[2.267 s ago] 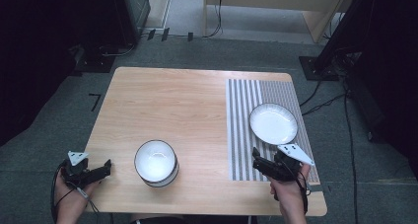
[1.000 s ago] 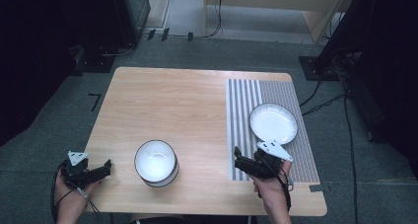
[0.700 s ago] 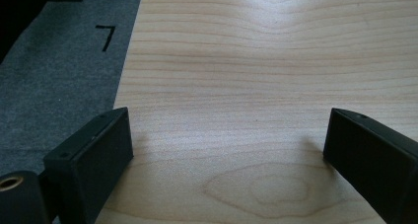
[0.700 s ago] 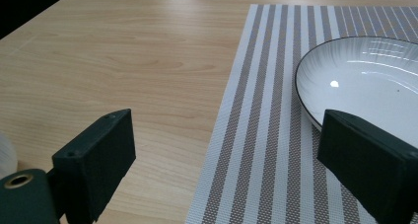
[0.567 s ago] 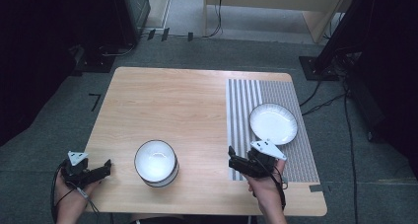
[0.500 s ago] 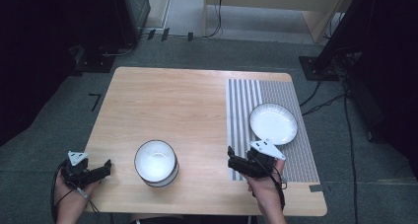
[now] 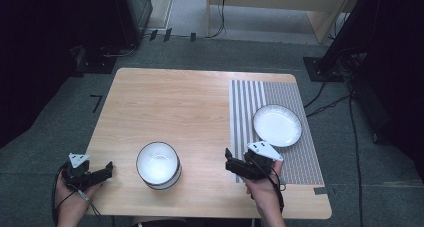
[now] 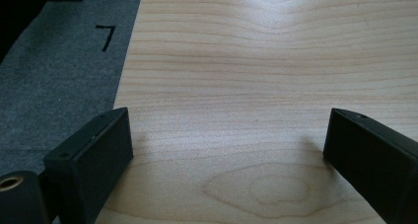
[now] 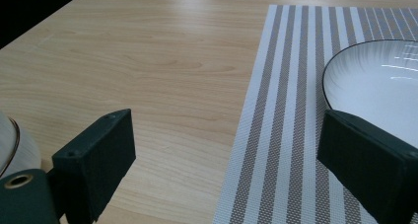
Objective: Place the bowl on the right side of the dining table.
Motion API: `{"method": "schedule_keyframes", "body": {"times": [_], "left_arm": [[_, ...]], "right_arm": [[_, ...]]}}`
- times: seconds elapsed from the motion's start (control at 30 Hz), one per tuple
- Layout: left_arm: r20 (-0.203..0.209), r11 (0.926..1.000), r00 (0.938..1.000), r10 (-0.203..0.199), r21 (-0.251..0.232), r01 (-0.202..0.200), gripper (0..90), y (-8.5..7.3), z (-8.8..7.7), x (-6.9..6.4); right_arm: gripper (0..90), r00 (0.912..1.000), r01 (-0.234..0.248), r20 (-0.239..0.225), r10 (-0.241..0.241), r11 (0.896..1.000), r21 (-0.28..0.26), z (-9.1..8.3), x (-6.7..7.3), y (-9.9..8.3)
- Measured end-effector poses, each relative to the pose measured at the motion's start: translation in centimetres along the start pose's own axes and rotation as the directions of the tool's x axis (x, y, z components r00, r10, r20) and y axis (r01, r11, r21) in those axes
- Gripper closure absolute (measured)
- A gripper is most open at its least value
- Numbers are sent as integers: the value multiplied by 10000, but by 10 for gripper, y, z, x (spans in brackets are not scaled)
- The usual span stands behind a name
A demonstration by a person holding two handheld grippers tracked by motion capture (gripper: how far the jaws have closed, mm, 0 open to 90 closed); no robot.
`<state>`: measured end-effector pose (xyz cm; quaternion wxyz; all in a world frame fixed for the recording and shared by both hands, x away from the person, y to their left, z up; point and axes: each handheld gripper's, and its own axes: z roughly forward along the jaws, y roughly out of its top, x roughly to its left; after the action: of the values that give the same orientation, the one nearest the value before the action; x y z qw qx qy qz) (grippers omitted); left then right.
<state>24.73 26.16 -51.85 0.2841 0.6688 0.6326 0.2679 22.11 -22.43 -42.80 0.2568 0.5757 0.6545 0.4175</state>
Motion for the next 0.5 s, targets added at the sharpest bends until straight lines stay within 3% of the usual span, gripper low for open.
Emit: {"method": "schedule_keyframes", "body": {"times": [0.5], "left_arm": [[1,10000,10000,2,0,-2,42,0,0,0]], "right_arm": [[75,9997,114,-237,-113,9999,52,4,15,1]]}}
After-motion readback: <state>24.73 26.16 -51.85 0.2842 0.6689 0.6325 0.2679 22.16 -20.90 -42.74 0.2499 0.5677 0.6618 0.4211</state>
